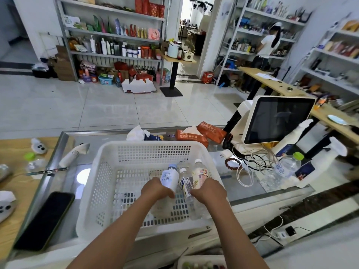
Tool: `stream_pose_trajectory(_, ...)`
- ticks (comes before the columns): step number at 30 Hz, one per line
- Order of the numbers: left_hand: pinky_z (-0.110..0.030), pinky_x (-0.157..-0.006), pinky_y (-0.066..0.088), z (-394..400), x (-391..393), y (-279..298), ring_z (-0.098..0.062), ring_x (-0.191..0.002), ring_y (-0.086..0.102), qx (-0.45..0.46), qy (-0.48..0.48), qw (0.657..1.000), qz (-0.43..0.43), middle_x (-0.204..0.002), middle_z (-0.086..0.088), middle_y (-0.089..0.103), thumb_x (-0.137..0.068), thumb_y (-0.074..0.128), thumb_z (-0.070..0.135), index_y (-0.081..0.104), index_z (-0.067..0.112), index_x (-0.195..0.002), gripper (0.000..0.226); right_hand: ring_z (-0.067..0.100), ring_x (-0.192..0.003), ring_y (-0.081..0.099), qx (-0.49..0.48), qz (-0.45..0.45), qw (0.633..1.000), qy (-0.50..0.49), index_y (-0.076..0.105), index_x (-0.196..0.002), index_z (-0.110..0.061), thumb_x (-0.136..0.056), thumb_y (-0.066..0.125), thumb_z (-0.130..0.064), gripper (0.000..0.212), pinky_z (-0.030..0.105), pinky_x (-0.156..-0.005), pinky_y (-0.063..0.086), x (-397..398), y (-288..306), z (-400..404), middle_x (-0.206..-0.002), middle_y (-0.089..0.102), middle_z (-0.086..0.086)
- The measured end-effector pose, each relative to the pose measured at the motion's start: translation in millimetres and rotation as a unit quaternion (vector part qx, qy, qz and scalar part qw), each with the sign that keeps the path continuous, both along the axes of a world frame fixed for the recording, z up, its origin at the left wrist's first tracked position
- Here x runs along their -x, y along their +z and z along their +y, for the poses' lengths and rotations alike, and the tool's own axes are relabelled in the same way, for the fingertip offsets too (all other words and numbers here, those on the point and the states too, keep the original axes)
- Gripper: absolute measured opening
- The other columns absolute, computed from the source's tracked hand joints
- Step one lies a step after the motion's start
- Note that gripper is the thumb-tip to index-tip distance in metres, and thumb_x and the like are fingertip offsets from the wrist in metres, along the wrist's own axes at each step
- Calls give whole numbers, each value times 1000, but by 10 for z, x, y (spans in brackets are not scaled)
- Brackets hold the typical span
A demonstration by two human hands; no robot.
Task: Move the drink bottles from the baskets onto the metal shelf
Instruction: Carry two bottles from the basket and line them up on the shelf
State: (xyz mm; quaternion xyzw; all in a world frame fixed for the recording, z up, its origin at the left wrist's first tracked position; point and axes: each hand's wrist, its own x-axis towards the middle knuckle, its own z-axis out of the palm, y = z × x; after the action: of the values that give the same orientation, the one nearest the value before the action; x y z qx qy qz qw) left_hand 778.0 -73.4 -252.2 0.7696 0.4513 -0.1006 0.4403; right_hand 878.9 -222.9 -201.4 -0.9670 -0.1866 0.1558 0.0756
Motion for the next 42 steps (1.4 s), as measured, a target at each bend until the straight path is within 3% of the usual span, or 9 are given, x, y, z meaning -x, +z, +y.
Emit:
stream_pose_trajectory(4, -25, -54, 41, 104, 86, 52, -18, -77, 57, -79, -2, 997, -16, -98, -2, 59, -60, 84, 39, 53, 15, -106, 61, 29, -110, 61, -31, -7, 999, -24, 53, -128, -7, -85, 57, -56, 66, 33, -88, 49, 91, -123, 103, -122, 64, 10)
stream_pose_trajectory(7, -28, -60, 42, 156, 131, 34, -23, -82, 58, -115, 30, 991, -69, -104, -6, 56, -54, 88, 38, 51, 12, -109, 71, 33, -116, 59, -59, -33, 995, -79, 36, -144, 1, -87, 49, -59, 83, 38, -94, 47, 197, -210, 119, -129, 60, 16)
stream_pose_trajectory(13, -30, -64, 40, 119, 183, -62, -31, -93, 59, -150, 12, 983, -105, -114, -10, 49, -64, 82, 41, 43, 9, -118, 74, 31, -107, 65, -73, -11, 992, -99, 53, -123, -7, -76, 68, -63, 74, 35, -83, 51, 156, -195, 83, -117, 66, 10)
stream_pose_trajectory(19, -30, -64, 40, 148, 144, -22, -32, -93, 59, -125, -17, 985, -120, -115, -11, 50, -65, 81, 38, 43, 9, -119, 72, 31, -100, 64, -129, -20, 981, -144, 56, -104, -17, -77, 71, -57, 51, 31, -71, 40, 313, -123, 93, -104, 67, 5)
stream_pose_trajectory(24, -30, -65, 41, 146, 21, 198, -27, -88, 59, -101, -32, 977, -183, -105, -3, 53, -59, 84, 40, 48, 15, -110, 67, 22, -91, 65, -256, -46, 933, -248, 59, -104, -22, -77, 76, -50, 42, 29, -70, 43, 461, -118, 120, -93, 64, -5)
stream_pose_trajectory(31, -35, -73, 52, -85, -101, 668, -18, -88, 59, -102, -92, 944, -299, -104, 6, 53, -57, 84, 43, 51, 24, -110, 65, 7, -77, 68, -442, -84, 818, -359, 63, -103, -19, -74, 85, -28, 38, 28, -66, 54, 632, 98, -63, -90, 72, -8)
stream_pose_trajectory(34, -35, -72, 51, -227, -96, 799, -18, -88, 59, -118, -118, 929, -331, -104, 6, 54, -59, 83, 44, 52, 24, -110, 64, 9, -77, 70, -471, -89, 791, -381, 64, -104, -17, -72, 86, -24, 39, 32, -67, 58, 674, 250, -216, -89, 73, -6)
stream_pose_trajectory(38, -34, -73, 50, -653, -40, 1065, -16, -91, 58, -114, -208, 892, -386, -108, 8, 55, -59, 84, 46, 52, 26, -116, 69, -1, -70, 66, -501, -132, 753, -406, 63, -105, -14, -74, 85, -17, 38, 11, -54, 50, 906, 555, -677, -87, 71, -9)
stream_pose_trajectory(42, -32, -70, 49, -1253, 143, 1284, -13, -89, 59, -112, -271, 850, -437, -106, 10, 58, -58, 82, 53, 54, 27, -115, 69, -2, -70, 67, -507, -193, 723, -427, 63, -105, -17, -73, 85, -19, 39, 11, -55, 49, 1395, 758, -1233, -89, 72, -7)
